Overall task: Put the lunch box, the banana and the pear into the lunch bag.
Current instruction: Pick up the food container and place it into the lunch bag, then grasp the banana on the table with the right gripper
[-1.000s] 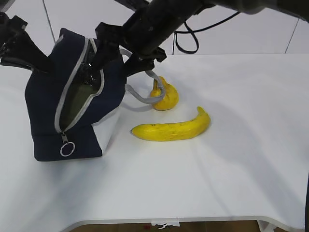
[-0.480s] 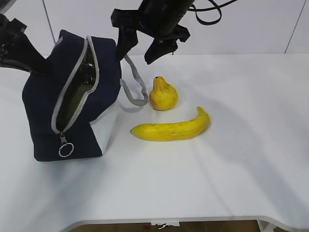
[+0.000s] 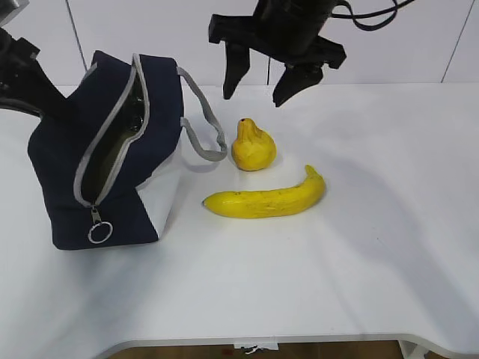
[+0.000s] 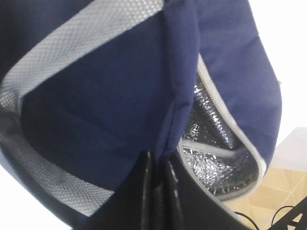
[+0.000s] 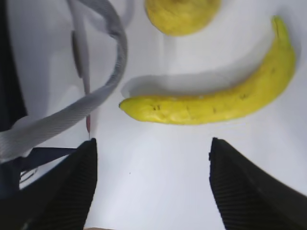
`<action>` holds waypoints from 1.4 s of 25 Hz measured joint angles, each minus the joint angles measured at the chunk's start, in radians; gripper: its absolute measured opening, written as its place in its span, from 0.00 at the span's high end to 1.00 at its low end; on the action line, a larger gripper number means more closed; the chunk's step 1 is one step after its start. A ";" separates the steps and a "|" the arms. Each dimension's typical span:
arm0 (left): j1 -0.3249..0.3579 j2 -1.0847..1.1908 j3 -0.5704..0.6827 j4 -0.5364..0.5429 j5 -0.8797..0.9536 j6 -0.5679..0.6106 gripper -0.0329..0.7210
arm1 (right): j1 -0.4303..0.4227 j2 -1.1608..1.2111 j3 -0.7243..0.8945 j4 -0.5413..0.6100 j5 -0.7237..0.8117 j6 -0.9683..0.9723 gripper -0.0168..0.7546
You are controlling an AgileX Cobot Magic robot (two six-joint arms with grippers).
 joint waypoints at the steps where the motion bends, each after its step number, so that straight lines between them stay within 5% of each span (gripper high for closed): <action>1: 0.000 0.000 0.000 0.000 0.000 0.000 0.94 | 0.000 -0.014 0.025 -0.012 0.000 0.036 0.27; 13: 0.000 0.000 0.000 0.002 0.000 0.000 0.94 | 0.000 -0.027 0.146 -0.080 0.001 0.499 0.27; 35: 0.000 0.000 0.000 0.004 0.001 0.001 0.94 | 0.000 0.131 0.146 -0.107 -0.015 0.829 0.32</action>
